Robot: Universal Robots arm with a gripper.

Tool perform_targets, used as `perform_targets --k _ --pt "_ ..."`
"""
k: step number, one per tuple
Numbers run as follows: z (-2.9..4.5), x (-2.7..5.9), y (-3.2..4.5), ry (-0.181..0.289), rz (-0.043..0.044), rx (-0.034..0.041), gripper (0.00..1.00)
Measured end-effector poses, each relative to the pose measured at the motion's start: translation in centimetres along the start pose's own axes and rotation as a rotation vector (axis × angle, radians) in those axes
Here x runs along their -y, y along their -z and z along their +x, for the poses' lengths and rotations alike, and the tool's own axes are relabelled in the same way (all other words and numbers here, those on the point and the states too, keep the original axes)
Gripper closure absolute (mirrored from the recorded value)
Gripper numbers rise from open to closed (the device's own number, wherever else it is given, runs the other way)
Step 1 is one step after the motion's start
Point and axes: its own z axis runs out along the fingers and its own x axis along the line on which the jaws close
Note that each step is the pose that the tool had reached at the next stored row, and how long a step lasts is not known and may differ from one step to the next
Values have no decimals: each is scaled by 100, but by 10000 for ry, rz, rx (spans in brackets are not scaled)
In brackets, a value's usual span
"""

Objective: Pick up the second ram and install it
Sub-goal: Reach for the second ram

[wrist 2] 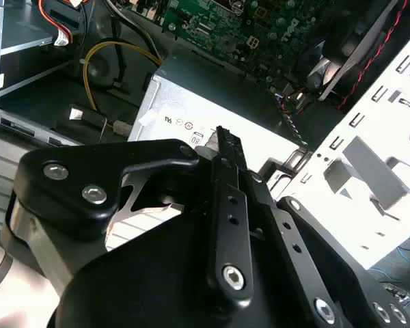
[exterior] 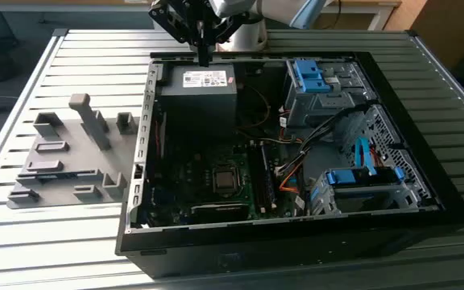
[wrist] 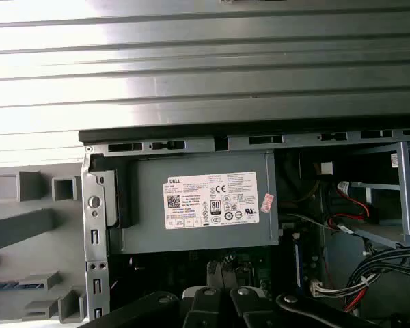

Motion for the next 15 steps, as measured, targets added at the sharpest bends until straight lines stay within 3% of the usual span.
perform_targets --k 15 --pt "28 2 0 0 0 0 89"
